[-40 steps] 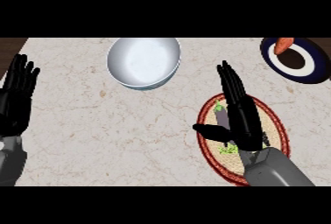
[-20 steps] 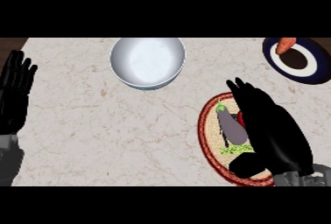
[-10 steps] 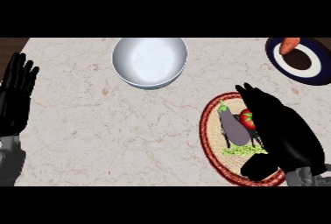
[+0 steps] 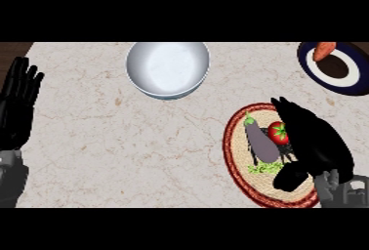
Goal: Pick the tomato from the placemat and place it in the bowl
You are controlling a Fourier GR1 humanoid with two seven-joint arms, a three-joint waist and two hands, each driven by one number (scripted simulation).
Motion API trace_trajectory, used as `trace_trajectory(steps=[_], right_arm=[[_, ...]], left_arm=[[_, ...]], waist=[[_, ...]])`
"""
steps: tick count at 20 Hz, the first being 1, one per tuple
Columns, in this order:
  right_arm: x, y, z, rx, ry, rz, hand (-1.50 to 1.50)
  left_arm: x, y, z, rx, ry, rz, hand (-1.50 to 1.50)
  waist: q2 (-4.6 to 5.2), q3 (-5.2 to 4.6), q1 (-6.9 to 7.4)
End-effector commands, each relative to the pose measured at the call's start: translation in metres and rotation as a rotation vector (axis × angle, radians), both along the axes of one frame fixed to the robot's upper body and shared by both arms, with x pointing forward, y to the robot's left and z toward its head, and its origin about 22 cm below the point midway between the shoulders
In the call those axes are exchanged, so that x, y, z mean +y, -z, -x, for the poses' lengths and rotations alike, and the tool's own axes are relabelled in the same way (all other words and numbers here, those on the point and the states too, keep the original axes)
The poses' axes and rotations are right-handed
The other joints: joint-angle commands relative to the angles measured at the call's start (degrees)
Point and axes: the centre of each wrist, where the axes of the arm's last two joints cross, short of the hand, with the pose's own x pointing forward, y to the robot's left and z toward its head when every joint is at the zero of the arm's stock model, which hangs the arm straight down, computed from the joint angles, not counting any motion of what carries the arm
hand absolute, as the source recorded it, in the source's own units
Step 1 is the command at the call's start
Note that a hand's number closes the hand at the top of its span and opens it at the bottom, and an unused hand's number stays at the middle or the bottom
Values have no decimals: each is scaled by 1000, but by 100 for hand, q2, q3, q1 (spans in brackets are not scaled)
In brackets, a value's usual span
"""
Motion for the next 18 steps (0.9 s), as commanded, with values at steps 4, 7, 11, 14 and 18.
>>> trace_trajectory(steps=[4, 7, 11, 14, 18], right_arm=[[-2, 31, -21, 37, 85, 38, -150], [-6, 30, 1, 24, 56, 15, -150], [-25, 27, -7, 26, 15, 24, -150], [-32, 41, -16, -3, 2, 1, -150], [-27, 46, -25, 28, 50, 17, -150]], left_arm=[[-5, -3, -11, -4, 19, -2, 0], [-6, -1, 6, -1, -11, 11, 0], [-2, -1, 1, -2, -8, -11, 0], [2, 5, 6, 11, 7, 0, 0], [-7, 1, -2, 1, -17, 15, 0]], waist=[[11, 2, 23], [-2, 2, 9], [1, 2, 2], [2, 2, 10], [3, 2, 9]])
